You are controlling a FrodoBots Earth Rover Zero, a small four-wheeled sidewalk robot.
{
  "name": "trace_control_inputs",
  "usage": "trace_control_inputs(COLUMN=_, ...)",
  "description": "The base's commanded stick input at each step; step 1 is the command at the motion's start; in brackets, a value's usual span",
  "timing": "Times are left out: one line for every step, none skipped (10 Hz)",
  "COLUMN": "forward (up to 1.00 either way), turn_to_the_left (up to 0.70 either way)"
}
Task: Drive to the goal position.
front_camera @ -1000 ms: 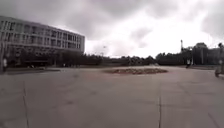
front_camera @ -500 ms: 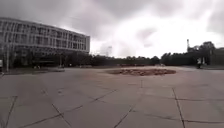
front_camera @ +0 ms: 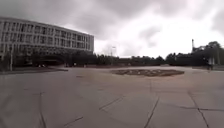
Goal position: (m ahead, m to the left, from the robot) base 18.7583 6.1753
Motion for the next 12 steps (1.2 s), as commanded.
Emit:
trace_control_inputs(forward=0.85, turn_to_the_left=0.00)
trace_control_inputs(forward=0.85, turn_to_the_left=0.00)
trace_control_inputs(forward=0.85, turn_to_the_left=0.00)
trace_control_inputs(forward=0.85, turn_to_the_left=0.00)
trace_control_inputs(forward=0.85, turn_to_the_left=0.00)
trace_control_inputs(forward=0.85, turn_to_the_left=0.00)
trace_control_inputs(forward=0.85, turn_to_the_left=0.00)
trace_control_inputs(forward=0.85, turn_to_the_left=0.00)
trace_control_inputs(forward=0.85, turn_to_the_left=0.00)
trace_control_inputs(forward=0.85, turn_to_the_left=0.00)
trace_control_inputs(forward=0.85, turn_to_the_left=0.00)
trace_control_inputs(forward=0.85, turn_to_the_left=0.00)
